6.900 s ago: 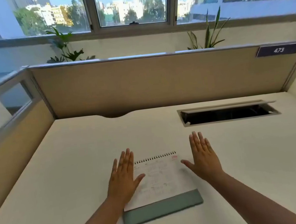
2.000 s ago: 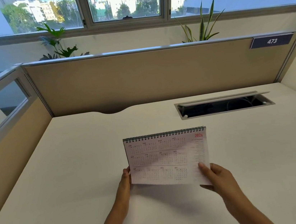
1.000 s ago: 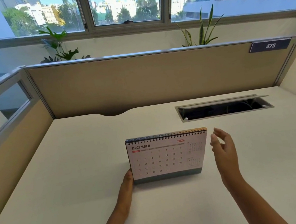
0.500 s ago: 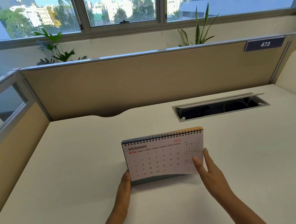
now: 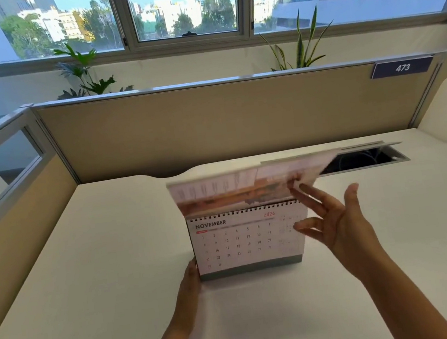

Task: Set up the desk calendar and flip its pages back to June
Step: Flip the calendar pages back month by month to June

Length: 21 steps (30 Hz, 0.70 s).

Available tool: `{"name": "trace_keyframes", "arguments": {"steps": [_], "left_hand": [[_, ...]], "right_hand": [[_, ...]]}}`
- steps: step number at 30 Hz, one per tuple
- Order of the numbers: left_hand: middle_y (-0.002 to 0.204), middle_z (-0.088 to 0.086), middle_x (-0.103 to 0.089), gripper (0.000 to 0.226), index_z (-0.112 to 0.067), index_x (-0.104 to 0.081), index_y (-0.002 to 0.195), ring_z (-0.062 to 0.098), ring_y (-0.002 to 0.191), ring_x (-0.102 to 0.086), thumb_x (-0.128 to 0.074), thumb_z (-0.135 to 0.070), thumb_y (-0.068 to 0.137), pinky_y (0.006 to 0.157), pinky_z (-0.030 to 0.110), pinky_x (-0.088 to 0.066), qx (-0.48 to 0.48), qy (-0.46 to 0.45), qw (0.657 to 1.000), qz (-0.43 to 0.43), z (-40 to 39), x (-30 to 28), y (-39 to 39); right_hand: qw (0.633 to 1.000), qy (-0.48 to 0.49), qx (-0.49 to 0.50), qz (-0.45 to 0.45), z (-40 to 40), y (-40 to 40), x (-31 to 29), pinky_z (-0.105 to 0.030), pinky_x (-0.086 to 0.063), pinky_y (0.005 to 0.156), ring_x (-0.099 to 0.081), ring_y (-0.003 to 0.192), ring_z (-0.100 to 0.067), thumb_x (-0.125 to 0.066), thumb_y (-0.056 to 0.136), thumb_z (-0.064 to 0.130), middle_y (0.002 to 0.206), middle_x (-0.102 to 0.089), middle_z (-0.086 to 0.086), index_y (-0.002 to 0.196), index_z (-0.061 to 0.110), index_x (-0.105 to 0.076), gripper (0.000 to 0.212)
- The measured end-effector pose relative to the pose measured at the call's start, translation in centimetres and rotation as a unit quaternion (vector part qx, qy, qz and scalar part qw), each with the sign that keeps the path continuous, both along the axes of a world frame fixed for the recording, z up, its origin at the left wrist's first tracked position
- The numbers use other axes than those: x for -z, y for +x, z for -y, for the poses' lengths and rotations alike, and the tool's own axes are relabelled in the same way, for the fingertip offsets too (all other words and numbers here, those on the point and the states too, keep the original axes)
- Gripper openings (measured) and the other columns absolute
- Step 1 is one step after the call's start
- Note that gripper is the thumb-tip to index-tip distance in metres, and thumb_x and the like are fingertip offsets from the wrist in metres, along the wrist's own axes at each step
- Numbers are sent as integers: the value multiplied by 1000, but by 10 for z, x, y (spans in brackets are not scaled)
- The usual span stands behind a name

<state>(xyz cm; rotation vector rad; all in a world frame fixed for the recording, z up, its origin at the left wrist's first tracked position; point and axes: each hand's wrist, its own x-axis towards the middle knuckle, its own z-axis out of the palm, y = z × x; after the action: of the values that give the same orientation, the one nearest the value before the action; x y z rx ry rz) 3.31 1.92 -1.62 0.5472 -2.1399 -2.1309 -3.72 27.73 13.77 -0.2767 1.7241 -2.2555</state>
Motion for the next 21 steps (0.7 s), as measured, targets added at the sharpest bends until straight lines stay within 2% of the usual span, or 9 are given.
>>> {"name": "trace_keyframes", "arguments": {"steps": [2, 3, 5, 8, 10, 12, 15, 18, 21], "left_hand": [[119, -8, -54, 44, -35, -44, 121, 13, 110, -49, -15, -47, 91, 93, 25, -33, -21, -1, 1000, 20, 0, 1, -4], [120, -4, -54, 44, -32, -43, 124, 15, 110, -48, -15, -44, 92, 94, 26, -32, -26, 3, 999, 24, 1, 2, -5], [120, 1, -55, 44, -29, -44, 126, 16, 111, -49, -16, -41, 94, 96, 26, -33, -27, 12, 999, 19, 1, 3, -6], [121, 1, -56, 41, -32, -45, 122, 17, 113, -49, -18, -42, 93, 97, 26, -33, -33, 21, 999, 16, 1, 2, -5], [120, 1, -56, 37, -35, -46, 118, 18, 113, -49, -18, -42, 93, 96, 27, -33, -33, 21, 999, 14, 1, 2, -5], [120, 0, -56, 37, -36, -45, 117, 19, 114, -49, -18, -42, 93, 96, 27, -32, -31, 13, 999, 10, 1, 1, -4], [121, 0, -55, 37, -36, -44, 118, 19, 115, -48, -17, -41, 94, 97, 28, -32, -31, 10, 999, 9, 0, 0, -4], [121, -1, -55, 36, -37, -45, 117, 18, 114, -49, -17, -41, 94, 96, 27, -32, -28, 7, 1000, 7, 0, -1, -3], [119, -1, -55, 35, -37, -45, 116, 17, 111, -49, -18, -41, 94, 94, 27, -32, -27, 4, 1000, 5, -1, -1, -4]], "right_hand": [[987, 126, 47, -84, 11, -2, -7, -22, -50, 73, -69, 69, -17, -11, 75, 69, 112, -60, 29, 112, 45, -53, 61], [973, 185, 63, -122, 16, -2, -8, -15, -47, 65, -67, 70, -16, -11, 78, 67, 103, -58, 32, 108, 47, -51, 54], [938, 280, 82, -187, 23, -4, -4, -10, -46, 52, -63, 73, -8, -13, 82, 65, 91, -57, 28, 102, 46, -49, 45], [905, 342, 85, -238, 24, -6, 8, -12, -46, 51, -60, 74, -4, -16, 84, 62, 87, -60, 23, 95, 51, -47, 35], [908, 322, 109, -243, 22, -7, 13, -10, -47, 53, -61, 76, -3, -19, 84, 63, 89, -59, 26, 102, 50, -46, 35], [918, 280, 172, -221, 19, -7, 22, -6, -48, 63, -61, 85, -2, -25, 87, 58, 102, -59, 23, 114, 41, -46, 38], [922, 264, 250, -132, 12, -6, 42, -23, -40, 93, -49, 120, -14, -31, 93, 44, 137, -48, 2, 131, 26, -41, 43], [937, 299, 183, -15, 7, 0, 58, -33, -26, 107, -32, 136, -22, -27, 93, 47, 151, -32, -3, 141, 22, -28, 55], [959, 267, 90, 24, 11, 13, 65, -34, -30, 106, -40, 124, -15, -23, 86, 58, 146, -39, -1, 134, 30, -36, 57]]}}
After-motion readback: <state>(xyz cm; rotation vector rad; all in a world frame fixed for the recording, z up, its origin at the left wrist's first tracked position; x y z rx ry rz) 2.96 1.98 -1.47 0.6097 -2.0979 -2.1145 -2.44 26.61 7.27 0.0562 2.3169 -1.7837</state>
